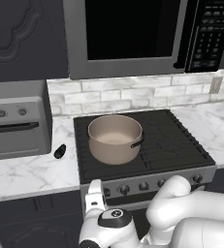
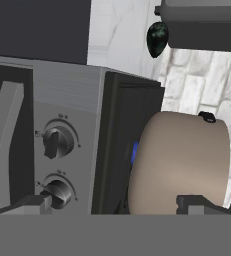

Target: Turn on the burner for the pot on the stove. Wait thirty seconds for the pot to heat up. Then add the eggplant to the pot.

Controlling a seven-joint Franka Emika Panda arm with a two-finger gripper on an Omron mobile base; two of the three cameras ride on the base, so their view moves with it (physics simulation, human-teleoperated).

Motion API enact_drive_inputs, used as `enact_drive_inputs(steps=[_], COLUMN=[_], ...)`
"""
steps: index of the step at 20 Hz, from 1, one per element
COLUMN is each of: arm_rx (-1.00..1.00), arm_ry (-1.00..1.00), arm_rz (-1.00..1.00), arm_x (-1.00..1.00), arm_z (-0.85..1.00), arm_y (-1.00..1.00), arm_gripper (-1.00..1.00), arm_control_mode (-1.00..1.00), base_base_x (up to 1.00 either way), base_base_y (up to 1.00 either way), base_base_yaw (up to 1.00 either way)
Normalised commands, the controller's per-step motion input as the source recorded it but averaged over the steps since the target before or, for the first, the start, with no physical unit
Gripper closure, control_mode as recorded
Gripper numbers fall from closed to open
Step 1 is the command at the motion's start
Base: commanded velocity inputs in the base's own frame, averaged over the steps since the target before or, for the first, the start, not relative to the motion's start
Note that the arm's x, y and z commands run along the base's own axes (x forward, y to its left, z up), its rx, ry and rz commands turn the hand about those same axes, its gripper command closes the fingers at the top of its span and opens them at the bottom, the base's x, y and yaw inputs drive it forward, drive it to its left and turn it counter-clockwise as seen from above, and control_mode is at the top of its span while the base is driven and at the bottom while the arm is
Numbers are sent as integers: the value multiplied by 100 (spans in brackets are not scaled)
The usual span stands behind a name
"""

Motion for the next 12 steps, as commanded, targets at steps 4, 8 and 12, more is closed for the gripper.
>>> enact_drive_inputs(steps=[4, 8, 12], arm_rx=[0, 0, 0], arm_ry=[0, 0, 0], arm_rz=[0, 0, 0], arm_x=[0, 0, 0], arm_z=[0, 0, 0], arm_y=[0, 0, 0], arm_gripper=[-100, -100, -100], arm_control_mode=[-100, -100, -100], base_base_x=[0, 0, 0], base_base_y=[0, 0, 0], base_base_yaw=[0, 0, 0])
